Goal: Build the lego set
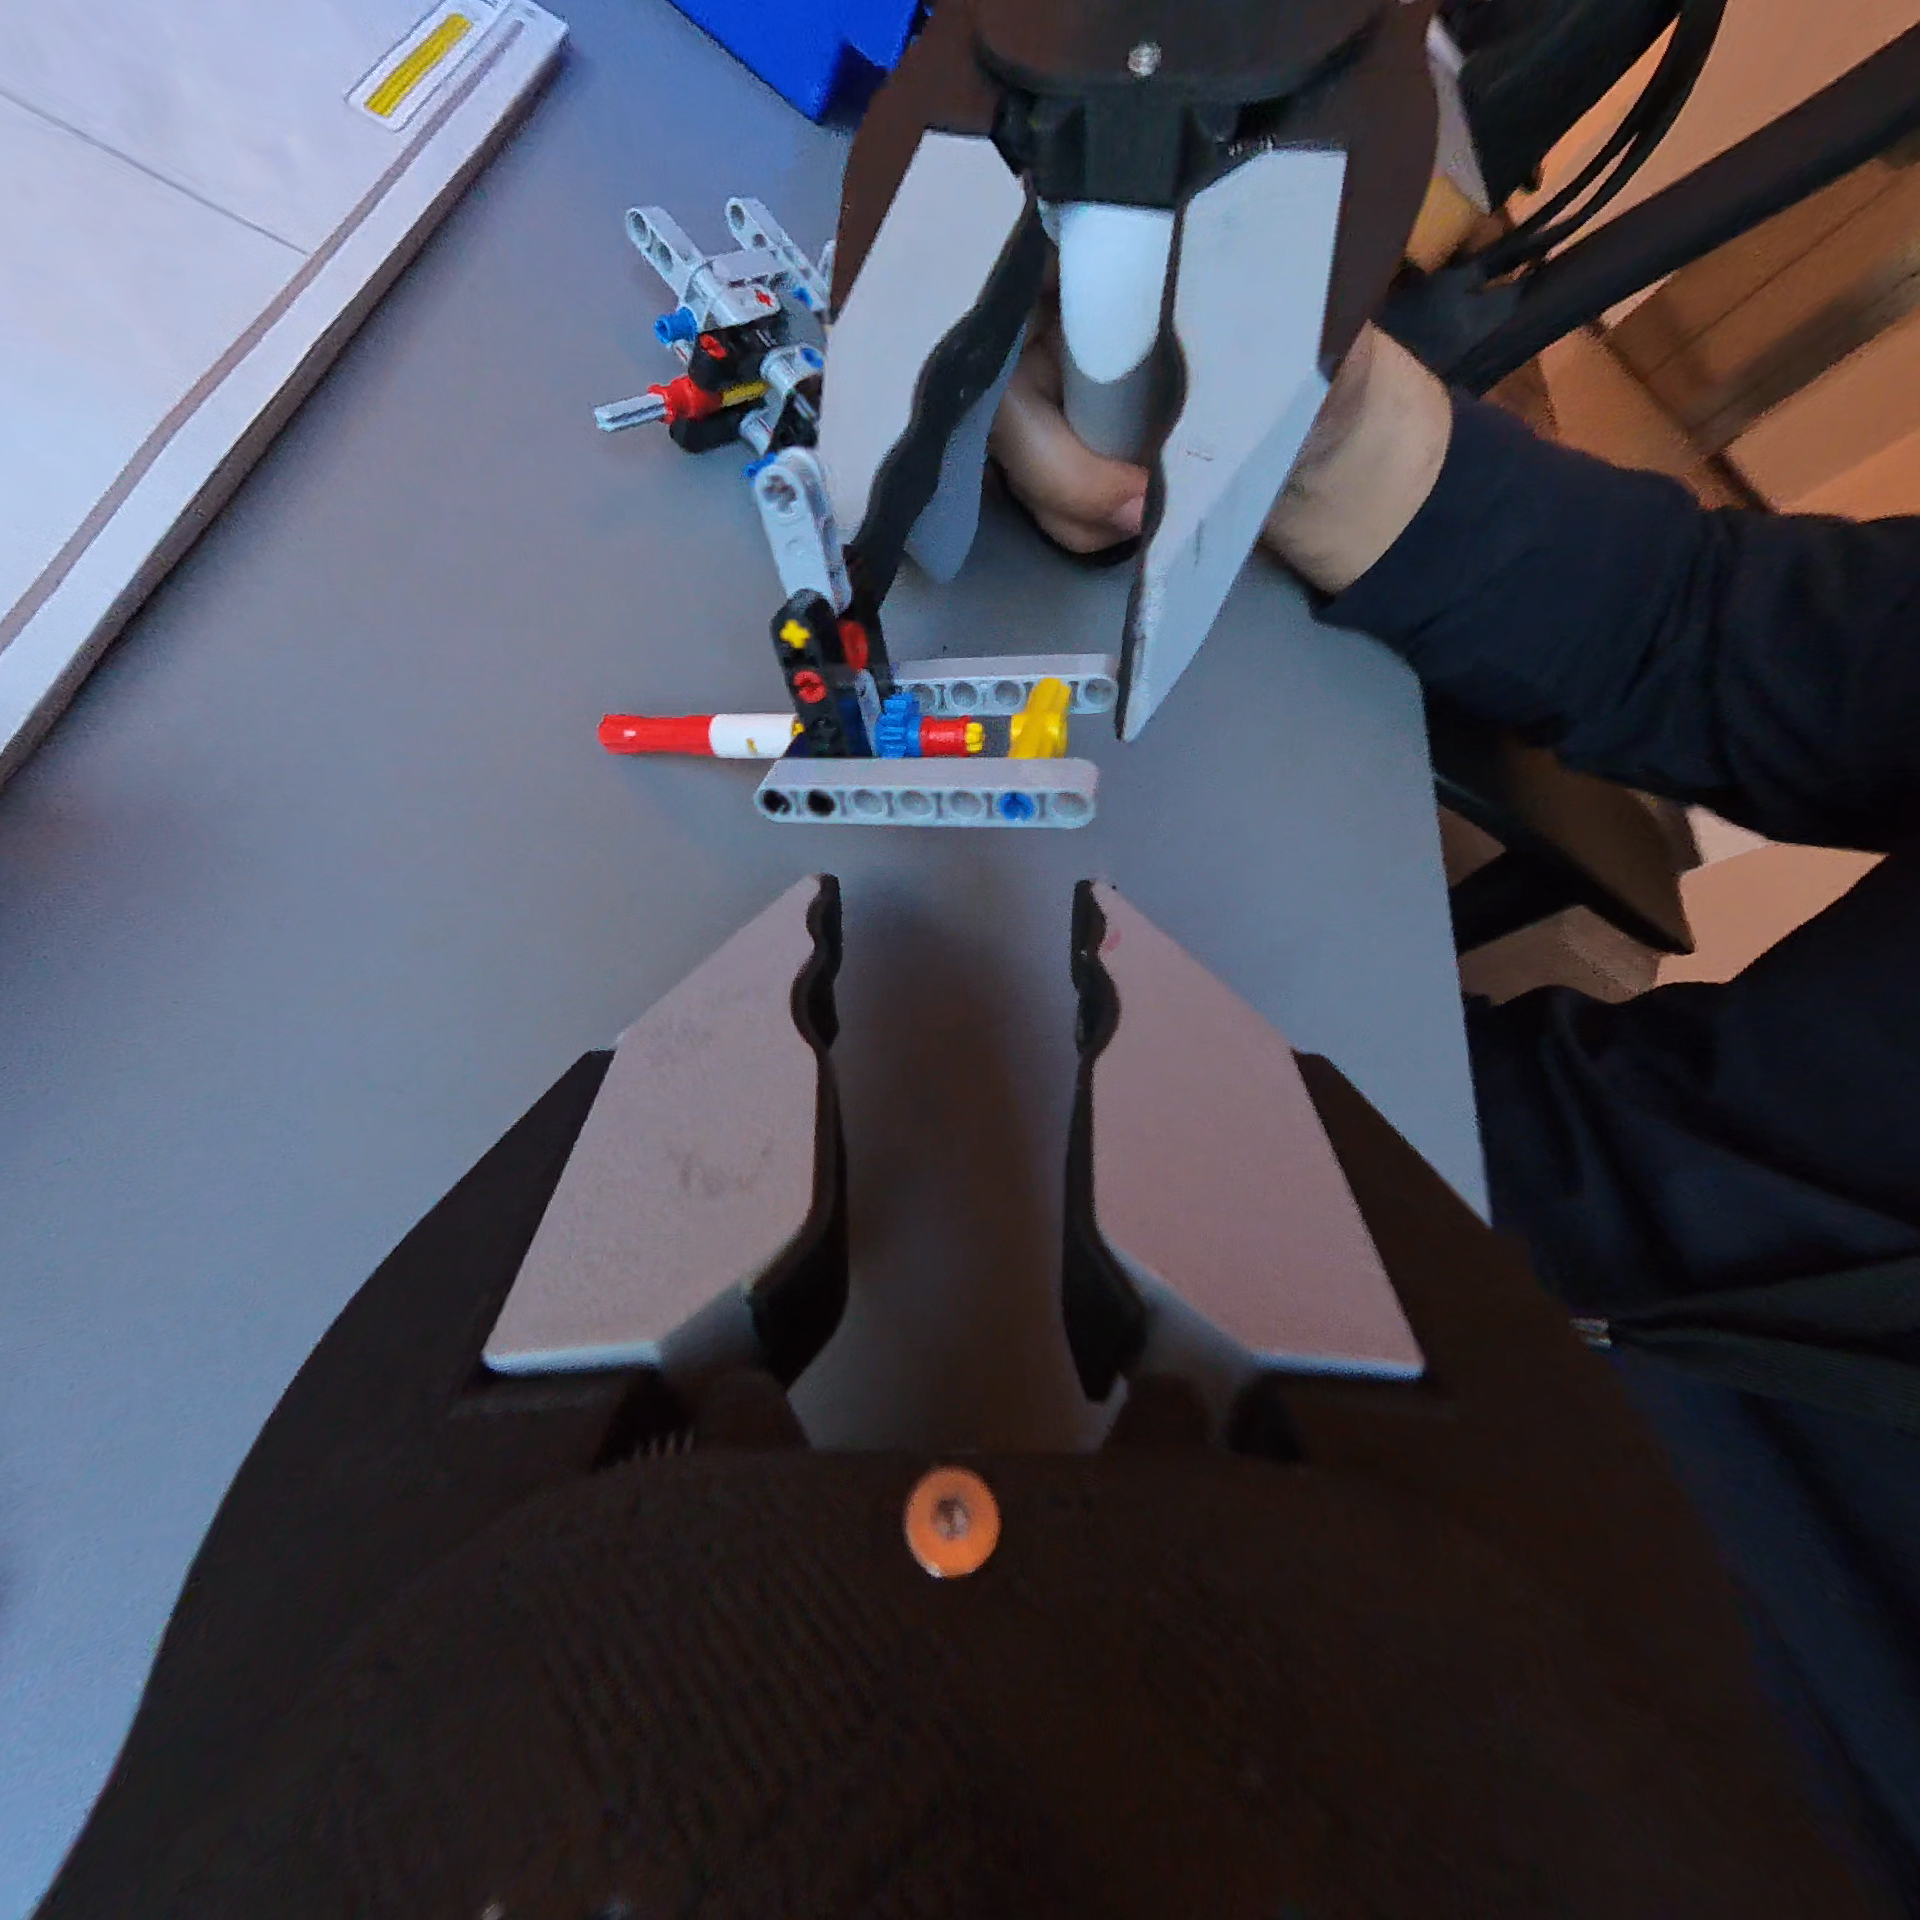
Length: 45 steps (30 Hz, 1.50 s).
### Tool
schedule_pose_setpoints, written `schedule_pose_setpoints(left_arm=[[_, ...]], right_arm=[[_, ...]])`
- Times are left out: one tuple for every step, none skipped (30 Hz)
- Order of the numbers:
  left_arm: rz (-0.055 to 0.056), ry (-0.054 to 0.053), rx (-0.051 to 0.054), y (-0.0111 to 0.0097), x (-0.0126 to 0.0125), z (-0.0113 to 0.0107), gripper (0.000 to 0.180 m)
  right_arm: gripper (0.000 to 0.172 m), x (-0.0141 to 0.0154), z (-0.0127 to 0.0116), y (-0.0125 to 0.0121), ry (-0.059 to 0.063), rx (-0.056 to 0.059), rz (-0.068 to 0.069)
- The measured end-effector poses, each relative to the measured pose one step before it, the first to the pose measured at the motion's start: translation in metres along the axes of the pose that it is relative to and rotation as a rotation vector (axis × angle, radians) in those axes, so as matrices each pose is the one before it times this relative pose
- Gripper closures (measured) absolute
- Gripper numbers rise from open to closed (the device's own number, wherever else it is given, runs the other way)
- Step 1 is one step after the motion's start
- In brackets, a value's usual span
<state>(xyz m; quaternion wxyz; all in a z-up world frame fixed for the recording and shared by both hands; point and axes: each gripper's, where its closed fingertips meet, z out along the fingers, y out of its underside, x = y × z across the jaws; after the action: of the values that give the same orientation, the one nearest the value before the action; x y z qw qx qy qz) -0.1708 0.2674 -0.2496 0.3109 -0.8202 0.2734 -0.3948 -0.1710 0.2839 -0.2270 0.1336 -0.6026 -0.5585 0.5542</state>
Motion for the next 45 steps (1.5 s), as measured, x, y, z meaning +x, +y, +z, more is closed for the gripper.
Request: schedule_pose_setpoints(left_arm=[[0.0123, -0.011, -0.0117, 0.00149, 0.00005, 0.0013, 0.139], [0.0101, -0.0097, -0.0114, 0.00158, -0.00009, 0.00118, 0.139], [0.0083, -0.0079, -0.0082, 0.00112, -0.00009, 0.00081, 0.139], [0.0068, -0.0063, -0.0046, 0.00051, -0.00001, 0.00058, 0.139], [0.0052, -0.0047, -0.0018, 0.00035, 0.00001, 0.00019, 0.139], [0.0032, -0.0032, -0.0008, 0.00009, -0.00003, 0.00011, 0.139], [0.001, -0.0019, 0.0013, -0.0001, -0.0002, -0.0001, 0.139], [-0.0009, -0.0009, 0.0028, -0.00036, -0.00013, -0.00026, 0.139], [-0.0022, -0.0014, 0.0042, -0.00053, -0.0004, -0.00044, 0.139], [-0.003, -0.0009, 0.0058, -0.00068, -0.00046, -0.00057, 0.139], [-0.004, -0.0003, 0.0058, -0.00073, -0.00043, -0.00062, 0.14], [-0.0039, -0.0004, 0.0055, -0.00064, -0.00044, -0.00051, 0.14], [-0.0021, -0.0023, 0.0051, -0.00067, -0.00079, -0.00058, 0.14], [-0.0009, -0.0041, 0.0042, -0.00063, -0.00083, -0.00049, 0.14], [-0.0011, 0.0, 0.0017, -0.0002, -0.00016, -0.00033, 0.14], [-0.0014, 0.0019, 0.0005, -0.00006, 0.0, -0.00008, 0.14], [-0.0014, 0.0013, -0.0004, 0.00016, 0.00007, 0.00003, 0.14], [-0.0021, -0.0018, 0.0019, -0.00002, 0.00045, -0.00033, 0.14], [-0.0019, 0.002, 0.0007, -0.00032, -0.00055, 0.00032, 0.14], [-0.0036, 0.0013, -0.0043, 0.00049, 0.00003, 0.00047, 0.141], [-0.0038, -0.0026, -0.0064, 0.00091, -0.00098, 0.00108, 0.141], [-0.0014, -0.0014, -0.0032, 0.00052, -0.00047, 0.0007, 0.14], [0.0017, 0.0013, -0.0026, 0.00028, 0.00042, 0.00042, 0.14], [0.0017, 0.0006, -0.0019, 0.00001, -0.00021, 0.00082, 0.14], [0.0016, -0.0013, -0.0018, 0.0001, -0.00001, 0.00051, 0.14], [0.0014, -0.0011, -0.0028, 0.00024, 0.00016, 0.00072, 0.14], [0.0014, -0.0013, -0.0035, 0.00025, 0.00053, 0.00074, 0.14], [0.0022, -0.0013, -0.0024, 0.00023, 0.00038, 0.00055, 0.14], [0.0034, -0.002, -0.0012, -0.00003, 0.00036, 0.00049, 0.14], [0.0037, -0.002, -0.0007, 0.00012, 0.00007, 0.0004, 0.14], [0.0029, -0.0027, -0.001, 0.00028, -0.00002, 0.00019, 0.14], [0.0014, -0.0005, 0.0, -0.00022, 0.00064, 0.00036, 0.14], [0.0002, 0.001, 0.0006, -0.00023, 0.00035, 0.00022, 0.14], [0.0008, 0.0008, -0.0001, 0.00007, -0.00017, -0.00007, 0.14], [0.0007, 0.0005, 0.0008, -0.00008, 0.00039, 0.0003, 0.141], [0.001, -0.0001, 0.0019, -0.00041, 0.00043, 0.00035, 0.141], [0.0002, 0.001, 0.0038, -0.00067, 0.00051, 0.00019, 0.141], [-0.0007, 0.0035, 0.0038, -0.00055, 0.00065, 0.00018, 0.141], [-0.0014, 0.0061, 0.0046, -0.00073, 0.00123, 0.00009, 0.141], [-0.0021, 0.0052, 0.0039, -0.00052, 0.00082, 0.00019, 0.141], [-0.0012, 0.0031, 0.0023, -0.00039, 0.00085, 0.00015, 0.142], [0.0011, 0.002, 0.0014, -0.0002, 0.00057, 0.00059, 0.142], [0.002, 0.0003, 0.0013, -0.00021, 0.00037, 0.00013, 0.142], [0.0014, -0.0011, 0.0012, 0.00009, 0.00003, -0.00004, 0.142], [0.001, 0.0007, 0.0016, -0.00022, 0.00043, 0.00007, 0.142]], right_arm=[[0.124, -0.00023, 0.00069, 0.0006, 0.0026, -0.0045, -0.0061], [0.124, -0.00039, 0.00052, 0.00076, -0.0004, -0.0052, -0.0019], [0.124, -0.00031, 0.00037, 0.00033, -0.0014, -0.003, 0.0006], [0.124, -0.00015, 0.00012, 0.00013, -0.0013, -0.0011, 0.001], [0.124, 0.00007, 0.00001, -0.00016, -0.0002, 0.0003, 0.0012], [0.124, 0.00013, -0.00016, -0.00014, -0.0004, 0.001, 0.0023], [0.124, -0.00006, -0.00021, -0.00035, -0.0007, 0.0014, 0.003], [0.124, 0.00016, -0.00017, -0.00028, 0.0003, 0.0014, 0.0028], [0.124, 0.00009, -0.00007, -0.00022, 0.0011, 0.0015, 0.0029], [0.124, -0.00002, -0.00013, -0.00024, -0.0003, 0.0008, 0.0044], [0.124, -0.00011, -0.00026, -0.00051, -0.001, 0.002, 0.0056], [0.124, -0.00014, -0.00027, -0.00069, -0.0021, 0.0037, 0.0065], [0.124, -0.00045, -0.0004, -0.00071, -0.0031, 0.0036, 0.0076], [0.124, -0.00066, -0.00047, -0.00082, -0.005, 0.0045, 0.0078], [0.125, -0.00099, -0.00043, -0.00089, -0.0072, 0.0055, 0.0065], [0.125, -0.00018, -0.00096, -0.00019, -0.0018, 0.0008, -0.0011], [0.167, 0.00146, -0.00183, 0.00098, 0.0083, -0.0044, -0.0143], [0.167, -0.00076, -0.00121, -0.00169, -0.0052, 0.0123, -0.0056], [0.168, -0.00007, -0.00108, -0.00118, -0.0038, 0.0086, 0.0046], [0.168, -0.00032, -0.00001, -0.00033, -0.0072, 0.0076, 0.0033], [0.168, 0.00108, 0.00105, 0.0019, 0.003, -0.0076, 0.0026], [0.168, 0.00236, 0.00154, 0.00314, 0.0149, -0.0184, -0.0027], [0.168, 0.0013, 0.0015, 0.00181, 0.0136, -0.0134, -0.0069], [0.168, 0.00035, 0.00102, 0.0004, 0.0089, -0.0038, -0.0075], [0.168, 0.00053, 0.00074, 0.00025, 0.0089, -0.0018, -0.0038], [0.168, 0.00099, 0.00053, 0.00039, 0.008, -0.003, 0.0004], [0.168, 0.00075, 0.0003, 0.00022, 0.0032, -0.0011, 0.004], [0.168, 0.00007, 0.0002, 0.0, -0.0027, 0.001, 0.0057], [0.168, 0.0, -0.0001, -0.00016, -0.0026, 0.0019, 0.0057], [0.168, 0.00032, -0.00024, -0.00034, 0.0008, 0.0022, 0.0042], [0.168, 0.00033, -0.00026, -0.00047, 0.0012, 0.0023, 0.0022], [0.168, 0.00002, -0.00019, -0.00018, -0.0011, 0.0016, 0.0024], [0.168, -0.00011, 0.00005, -0.00019, -0.0022, 0.001, 0.0037], [0.168, -0.00004, -0.0001, -0.00014, -0.0008, 0.0011, 0.003], [0.168, -0.00006, -0.00005, -0.00014, -0.0002, 0.0011, 0.0014], [0.168, 0.00023, -0.00009, -0.00018, 0.0002, 0.0008, 0.0025], [0.168, 0.00045, -0.00019, -0.00017, 0.0008, 0.0013, 0.0054], [0.168, 0.00038, -0.00023, -0.00057, -0.0004, 0.0037, 0.0072], [0.168, -0.00002, -0.00037, -0.00069, -0.0027, 0.0047, 0.007], [0.168, 0.00029, -0.00026, -0.00054, -0.0013, 0.0033, 0.0067], [0.168, 0.0005, -0.00021, -0.00041, 0.0022, 0.0027, 0.0062], [0.168, 0.00033, -0.00011, -0.00038, 0.0012, 0.0022, 0.004], [0.168, -0.0001, 0.00006, -0.00013, -0.0011, 0.0005, 0.0025], [0.168, 0.0, 0.00009, 0.00006, -0.0001, -0.001, 0.0023], [0.168, 0.00014, 0.00002, -0.00003, 0.0008, 0.0004, 0.0015]])
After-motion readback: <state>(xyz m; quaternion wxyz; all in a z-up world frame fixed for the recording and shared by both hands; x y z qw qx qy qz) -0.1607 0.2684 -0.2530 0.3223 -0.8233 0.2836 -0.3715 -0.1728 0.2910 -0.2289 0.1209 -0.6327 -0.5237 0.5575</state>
